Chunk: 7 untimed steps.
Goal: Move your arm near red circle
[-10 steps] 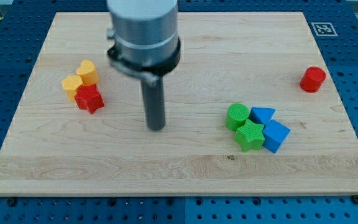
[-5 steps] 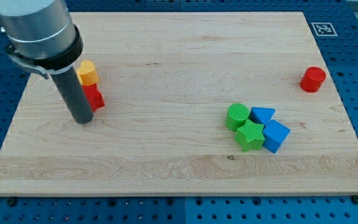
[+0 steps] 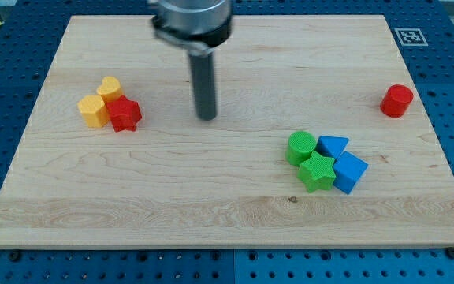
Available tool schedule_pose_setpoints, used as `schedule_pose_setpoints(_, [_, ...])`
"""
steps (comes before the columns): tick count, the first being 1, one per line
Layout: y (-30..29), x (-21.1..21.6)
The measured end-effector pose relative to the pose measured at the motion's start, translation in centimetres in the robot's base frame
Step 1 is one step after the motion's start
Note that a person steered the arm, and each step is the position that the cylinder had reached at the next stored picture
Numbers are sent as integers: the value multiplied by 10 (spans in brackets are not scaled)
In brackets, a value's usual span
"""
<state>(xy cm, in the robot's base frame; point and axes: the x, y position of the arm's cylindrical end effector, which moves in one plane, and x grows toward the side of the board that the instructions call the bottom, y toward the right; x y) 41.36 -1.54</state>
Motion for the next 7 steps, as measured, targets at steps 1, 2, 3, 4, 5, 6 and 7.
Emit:
schedule_pose_setpoints(1, [53,-71])
schedule_pose_setpoints(2, [155,-107])
schedule_pose_setpoints(3, [292,-101])
schedule_pose_setpoints(4, [360,-83])
schedule_pose_setpoints(5, [361,-75])
schedule_pose_setpoints(6, [360,-24])
schedule_pose_setpoints(7, [358,23])
